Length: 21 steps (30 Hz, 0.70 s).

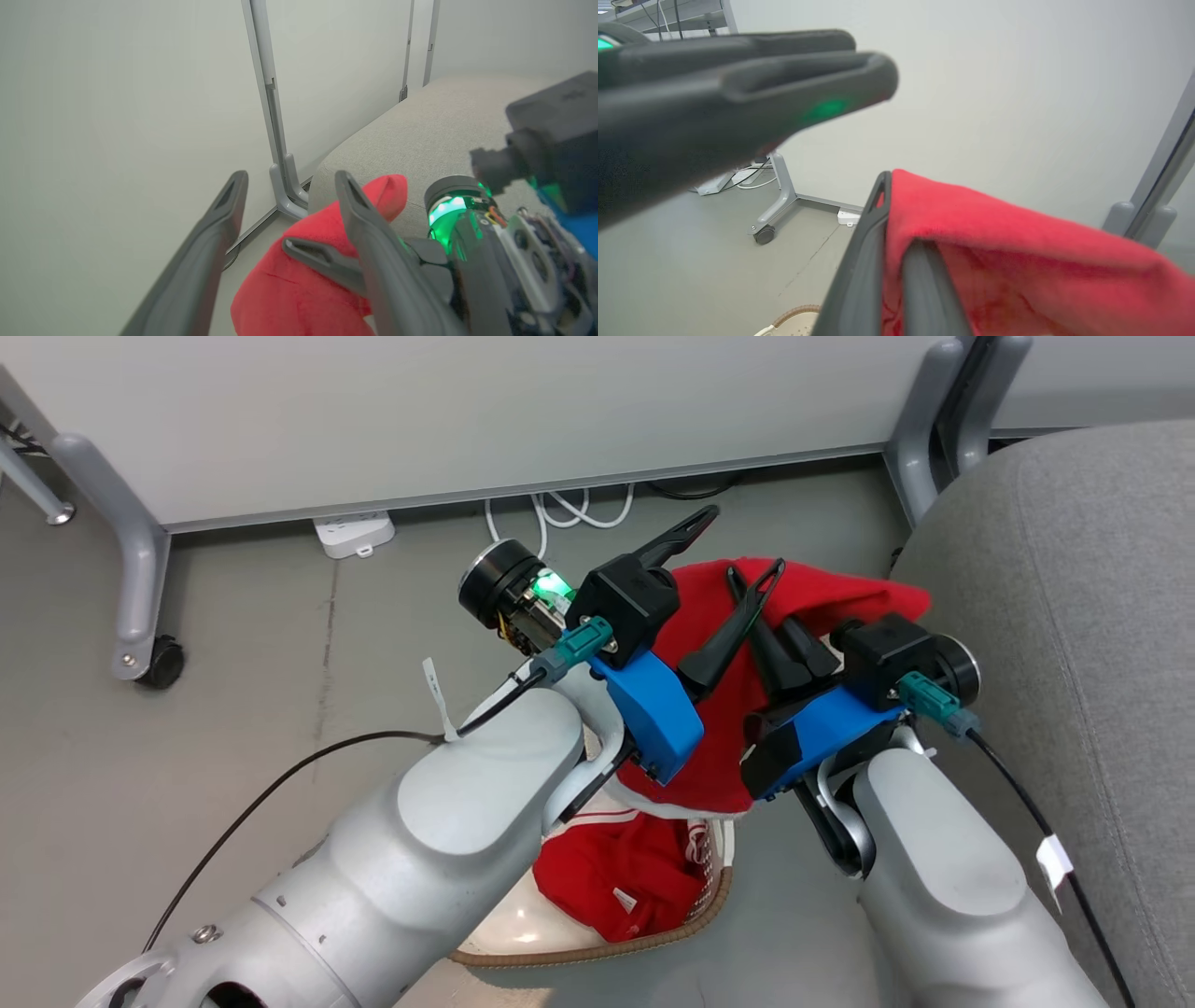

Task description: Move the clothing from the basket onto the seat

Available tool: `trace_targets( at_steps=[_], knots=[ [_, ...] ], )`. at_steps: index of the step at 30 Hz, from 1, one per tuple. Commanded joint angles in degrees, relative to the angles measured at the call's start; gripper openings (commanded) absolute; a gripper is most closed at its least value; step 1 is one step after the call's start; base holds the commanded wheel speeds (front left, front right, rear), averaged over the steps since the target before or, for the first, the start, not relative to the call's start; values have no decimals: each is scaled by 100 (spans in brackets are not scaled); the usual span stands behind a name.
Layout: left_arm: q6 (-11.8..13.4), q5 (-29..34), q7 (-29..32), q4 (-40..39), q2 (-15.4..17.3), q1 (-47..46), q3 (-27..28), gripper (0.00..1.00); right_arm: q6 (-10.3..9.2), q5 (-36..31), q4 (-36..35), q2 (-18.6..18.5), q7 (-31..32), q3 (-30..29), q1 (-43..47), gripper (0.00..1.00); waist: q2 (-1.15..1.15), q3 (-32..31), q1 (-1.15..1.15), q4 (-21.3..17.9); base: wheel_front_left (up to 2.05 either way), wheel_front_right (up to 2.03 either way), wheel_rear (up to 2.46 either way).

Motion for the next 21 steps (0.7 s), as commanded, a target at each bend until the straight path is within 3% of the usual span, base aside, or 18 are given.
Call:
trace_targets(
  at_steps=[1,21],
  knots=[
    [-30,36,-27,9,13,0,11,100,-2,-46,-71,-7,-3,-88,-106,0,0,89,0,-147,0,0,0],
    [-144,317,-28,132,25,-245,-43,100,-2,-382,-928,-2,-4,-1463,-67,0,0,778,0,-1295,0,0,0]
  ],
)
